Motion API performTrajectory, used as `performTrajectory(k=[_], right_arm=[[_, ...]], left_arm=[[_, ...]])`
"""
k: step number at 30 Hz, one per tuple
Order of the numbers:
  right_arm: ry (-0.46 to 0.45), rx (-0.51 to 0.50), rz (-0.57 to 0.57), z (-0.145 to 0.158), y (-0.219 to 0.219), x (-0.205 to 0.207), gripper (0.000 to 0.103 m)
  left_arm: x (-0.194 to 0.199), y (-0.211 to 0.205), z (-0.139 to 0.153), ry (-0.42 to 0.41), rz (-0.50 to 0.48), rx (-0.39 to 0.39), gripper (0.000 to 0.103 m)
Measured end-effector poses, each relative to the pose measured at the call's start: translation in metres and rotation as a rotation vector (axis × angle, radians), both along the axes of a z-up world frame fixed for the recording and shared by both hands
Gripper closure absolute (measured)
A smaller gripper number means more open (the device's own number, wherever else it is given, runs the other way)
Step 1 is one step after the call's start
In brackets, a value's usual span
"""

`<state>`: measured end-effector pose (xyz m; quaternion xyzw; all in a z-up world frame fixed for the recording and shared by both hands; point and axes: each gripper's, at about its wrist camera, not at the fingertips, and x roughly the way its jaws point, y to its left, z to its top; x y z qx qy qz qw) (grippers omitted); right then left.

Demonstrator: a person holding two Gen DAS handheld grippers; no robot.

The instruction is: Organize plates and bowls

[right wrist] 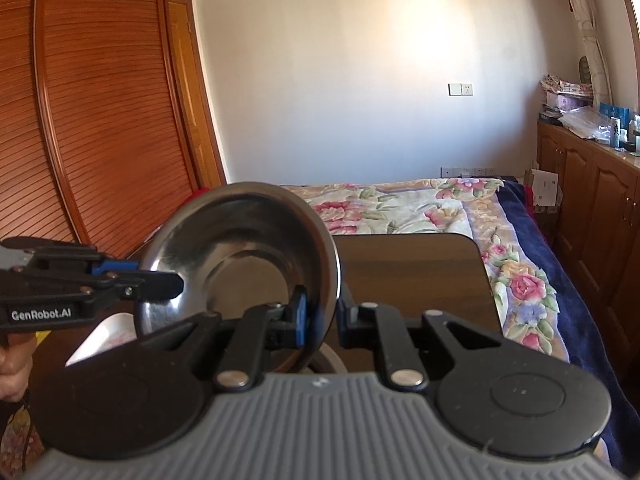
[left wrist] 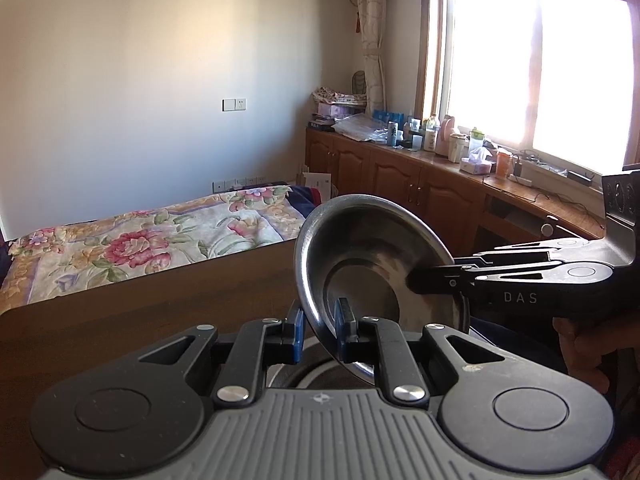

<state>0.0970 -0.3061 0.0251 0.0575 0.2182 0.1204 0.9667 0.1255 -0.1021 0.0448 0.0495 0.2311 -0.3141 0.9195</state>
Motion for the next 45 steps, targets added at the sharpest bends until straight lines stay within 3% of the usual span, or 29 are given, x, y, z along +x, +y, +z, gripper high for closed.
performTrajectory(k=[9,30,45], right_arm=[[-0.003,0.015,0.019,-0.005,0.006,-0.010,0.086],[0.062,0.048,0.003,-0.045,0.016,-0.018,0.086],[0.048,-0.023,-0.008,-0.051,0.028,-0.019,0.086]], left_arm=[[-0.008,0.005,-0.005,0.005,-0.002,-0.010,0.086],[-0.017,0.009,-0.052,0.081,0.024,0.008,0.086],[-0.017,0.005,-0.067,0.067,0.043,0.067,0.084]])
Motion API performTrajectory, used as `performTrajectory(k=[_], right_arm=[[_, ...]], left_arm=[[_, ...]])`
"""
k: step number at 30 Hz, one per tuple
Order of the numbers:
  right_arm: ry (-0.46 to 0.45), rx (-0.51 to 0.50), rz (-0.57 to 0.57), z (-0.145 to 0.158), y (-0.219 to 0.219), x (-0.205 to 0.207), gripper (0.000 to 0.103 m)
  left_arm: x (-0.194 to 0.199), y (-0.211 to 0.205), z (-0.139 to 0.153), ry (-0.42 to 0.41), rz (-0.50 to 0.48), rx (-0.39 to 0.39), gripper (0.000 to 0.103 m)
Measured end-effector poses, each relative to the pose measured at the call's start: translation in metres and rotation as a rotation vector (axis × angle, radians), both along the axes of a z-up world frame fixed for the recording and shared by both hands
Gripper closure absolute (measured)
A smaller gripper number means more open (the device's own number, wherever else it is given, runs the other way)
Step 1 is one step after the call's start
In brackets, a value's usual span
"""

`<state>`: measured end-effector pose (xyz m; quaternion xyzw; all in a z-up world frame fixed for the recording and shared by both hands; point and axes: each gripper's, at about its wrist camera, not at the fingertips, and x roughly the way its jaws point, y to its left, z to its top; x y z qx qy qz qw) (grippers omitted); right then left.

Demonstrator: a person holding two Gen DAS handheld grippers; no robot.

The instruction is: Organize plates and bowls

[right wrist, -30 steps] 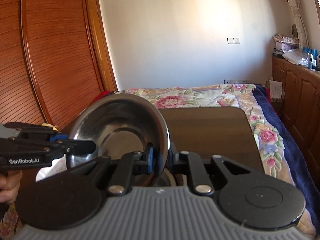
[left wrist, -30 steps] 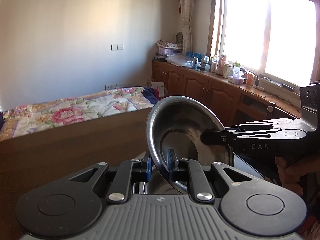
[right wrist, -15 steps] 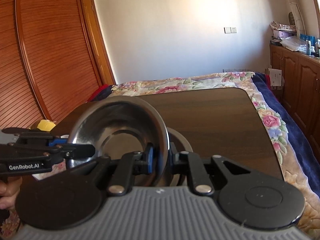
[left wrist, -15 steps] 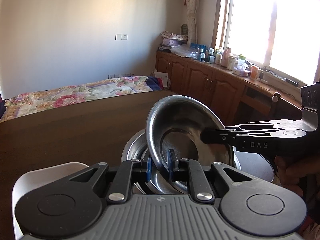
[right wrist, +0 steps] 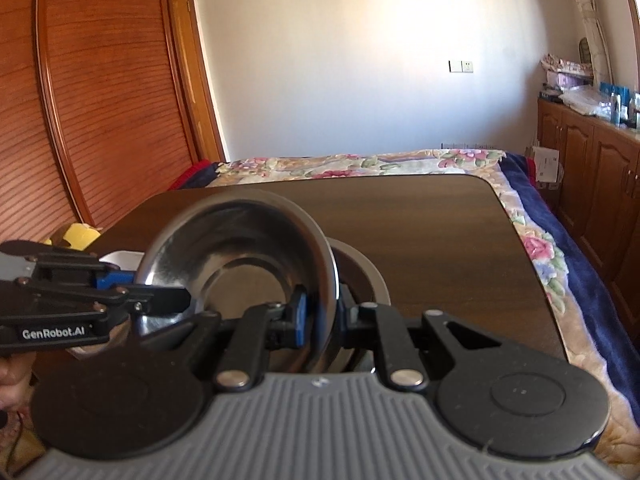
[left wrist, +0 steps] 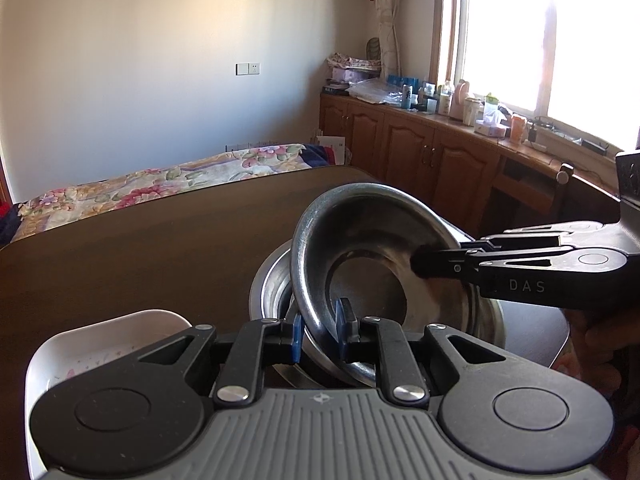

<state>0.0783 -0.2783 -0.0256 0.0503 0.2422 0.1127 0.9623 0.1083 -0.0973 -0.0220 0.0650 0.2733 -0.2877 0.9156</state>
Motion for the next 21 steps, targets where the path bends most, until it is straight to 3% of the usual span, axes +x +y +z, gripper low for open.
performTrajectory(k=[10,21], right_arm=[[-0.014,-0.077,-0.013,-0.002,0.006,0.002,0.086],[-0.035,-0.110,-0.017,-0.005,0.010,0.004,0.086]], left_arm=[[0.003,-0.003,-0.008,-0.002,0.017,0.029,0.084],[-0.004,0.004,-0.012,-0.026,0.042,-0.005,0.084]])
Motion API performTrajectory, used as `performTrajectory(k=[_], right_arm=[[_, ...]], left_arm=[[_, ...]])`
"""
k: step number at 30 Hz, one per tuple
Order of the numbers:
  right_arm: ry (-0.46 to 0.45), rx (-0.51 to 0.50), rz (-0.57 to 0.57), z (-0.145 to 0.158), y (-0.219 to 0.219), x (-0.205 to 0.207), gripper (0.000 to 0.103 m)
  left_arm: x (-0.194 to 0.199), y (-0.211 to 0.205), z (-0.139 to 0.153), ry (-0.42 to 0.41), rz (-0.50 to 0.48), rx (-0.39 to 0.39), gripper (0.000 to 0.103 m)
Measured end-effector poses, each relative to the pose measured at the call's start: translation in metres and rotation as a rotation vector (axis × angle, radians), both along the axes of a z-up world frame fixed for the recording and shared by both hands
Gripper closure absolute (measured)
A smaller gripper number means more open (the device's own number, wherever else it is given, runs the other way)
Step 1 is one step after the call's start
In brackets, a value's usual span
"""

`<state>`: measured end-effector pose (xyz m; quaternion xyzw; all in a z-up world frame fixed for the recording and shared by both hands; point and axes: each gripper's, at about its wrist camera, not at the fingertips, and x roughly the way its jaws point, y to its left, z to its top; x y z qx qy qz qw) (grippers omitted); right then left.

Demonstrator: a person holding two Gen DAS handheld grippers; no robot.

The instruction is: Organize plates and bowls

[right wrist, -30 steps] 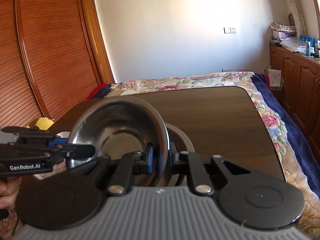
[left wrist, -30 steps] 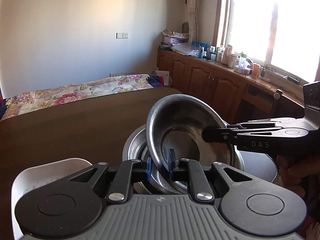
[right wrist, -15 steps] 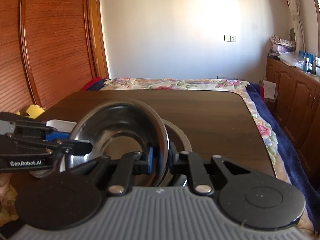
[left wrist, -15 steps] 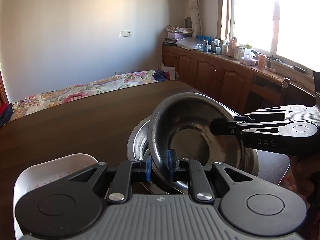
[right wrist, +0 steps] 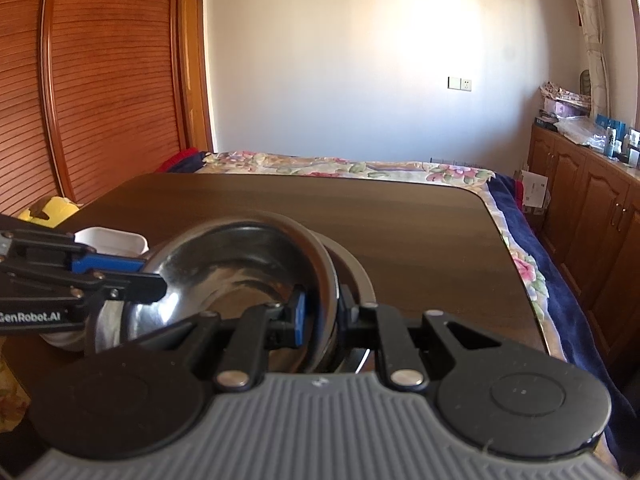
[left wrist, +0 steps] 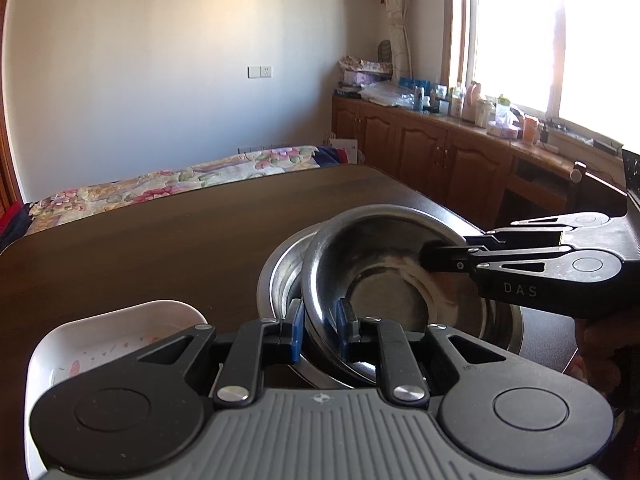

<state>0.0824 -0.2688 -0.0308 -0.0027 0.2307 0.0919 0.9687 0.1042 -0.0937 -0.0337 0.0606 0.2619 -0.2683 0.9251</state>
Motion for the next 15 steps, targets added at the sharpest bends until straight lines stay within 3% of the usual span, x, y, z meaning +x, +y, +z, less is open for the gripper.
performTrajectory(k=[9,15], right_arm=[[-0.052,-0.059,-0.013,-0.005,0.009,-0.004,0.086],[-0.115,-0.028,-0.026,-0.003,0.005,-0.014,0.086]], left_arm=[[-0.018,0.004,0.000,-0.040,0.021,-0.055,0.084],[-0.021,0.004,0.001,-0.071,0.052,-0.061,0.083]])
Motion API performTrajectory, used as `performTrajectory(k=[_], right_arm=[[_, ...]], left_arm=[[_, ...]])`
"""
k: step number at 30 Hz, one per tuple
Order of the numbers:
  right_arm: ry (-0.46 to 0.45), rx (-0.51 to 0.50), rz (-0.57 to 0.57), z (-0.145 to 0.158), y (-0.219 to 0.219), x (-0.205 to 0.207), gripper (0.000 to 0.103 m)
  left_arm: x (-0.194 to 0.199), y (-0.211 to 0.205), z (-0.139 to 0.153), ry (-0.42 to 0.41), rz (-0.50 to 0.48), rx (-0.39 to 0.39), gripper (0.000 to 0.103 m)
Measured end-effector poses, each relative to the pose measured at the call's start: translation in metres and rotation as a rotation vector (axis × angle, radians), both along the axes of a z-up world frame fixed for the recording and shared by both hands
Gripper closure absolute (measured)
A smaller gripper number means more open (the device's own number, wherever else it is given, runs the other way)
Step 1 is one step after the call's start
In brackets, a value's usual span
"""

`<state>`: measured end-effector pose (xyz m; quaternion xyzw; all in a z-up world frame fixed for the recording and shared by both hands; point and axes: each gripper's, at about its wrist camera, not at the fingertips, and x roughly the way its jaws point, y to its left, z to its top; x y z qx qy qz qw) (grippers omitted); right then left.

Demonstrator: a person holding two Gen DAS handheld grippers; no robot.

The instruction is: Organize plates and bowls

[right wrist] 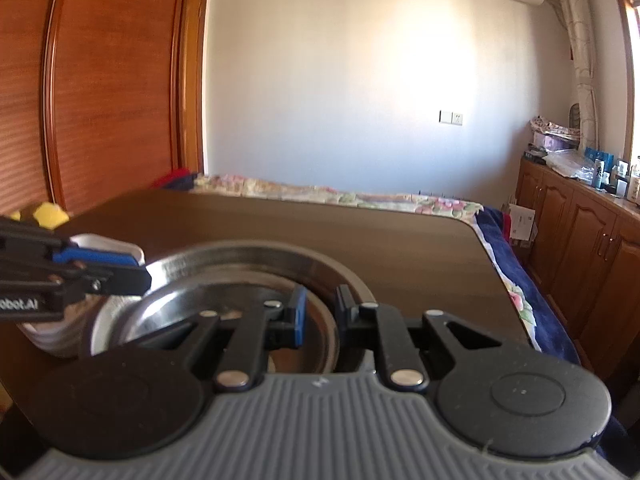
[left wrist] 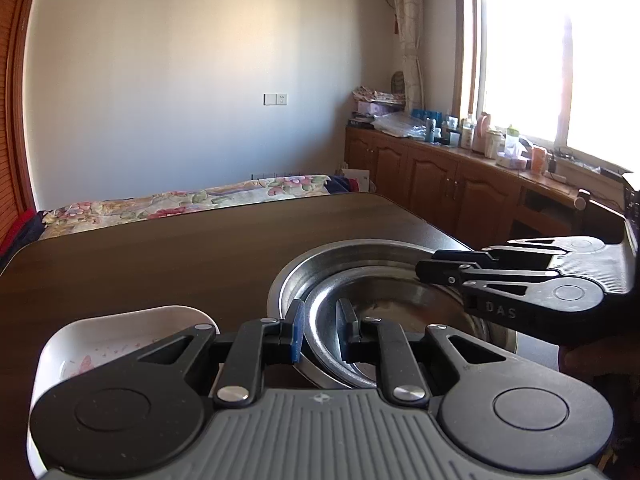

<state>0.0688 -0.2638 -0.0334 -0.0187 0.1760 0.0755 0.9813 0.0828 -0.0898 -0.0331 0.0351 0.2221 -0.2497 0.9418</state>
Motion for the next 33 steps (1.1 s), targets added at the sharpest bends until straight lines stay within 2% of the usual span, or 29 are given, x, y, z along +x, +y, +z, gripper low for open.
performTrajectory(k=[1,4,6,8,10,12,14,16,20,24,27,33], right_arm=[[-0.012,0.012,-0.003,0.001,-0.001,-0.003,0.086],[-0.044,0.049,-0.015,0.003,-0.005,-0.009,0.086],[-0.069,0.069,-0.028,0.001,-0.009,-0.014,0.083],[-0.087,0.083,-0.039,-0.002,-0.010,-0.016,0.061],[-0.100,0.097,-0.039,-0.007,-0.011,-0.017,0.052],[-0.100,0.099,-0.048,-0.011,-0.012,-0.014,0.049],[-0.096,0.094,-0.062,-0.016,-0.011,-0.011,0.039],[-0.099,0.097,-0.065,-0.020,-0.011,-0.009,0.038],[-0.103,0.118,-0.056,-0.025,-0.013,-0.007,0.027],[-0.113,0.138,-0.049,-0.024,-0.013,-0.007,0.025],[-0.067,0.144,-0.024,-0.024,-0.013,0.000,0.025],[-0.035,0.183,-0.010,-0.026,-0.016,0.003,0.025]], left_arm=[[0.000,0.000,0.000,-0.001,0.003,-0.006,0.077],[0.000,0.001,0.000,-0.017,0.022,-0.015,0.050],[0.000,0.002,-0.001,-0.029,0.034,-0.025,0.044],[0.001,0.002,-0.003,-0.036,0.048,-0.033,0.032],[0.001,0.002,-0.006,-0.048,0.062,-0.040,0.024],[0.002,0.000,-0.010,-0.049,0.071,-0.038,0.024],[0.003,-0.001,-0.015,-0.044,0.078,-0.040,0.023],[0.003,-0.002,-0.018,-0.045,0.084,-0.037,0.023],[0.003,-0.004,-0.022,-0.044,0.093,-0.031,0.023],[0.000,-0.007,-0.025,-0.047,0.085,-0.020,0.024],[-0.003,-0.007,-0.026,-0.054,0.075,-0.022,0.025],[-0.001,-0.008,-0.027,-0.031,0.069,-0.023,0.038]])
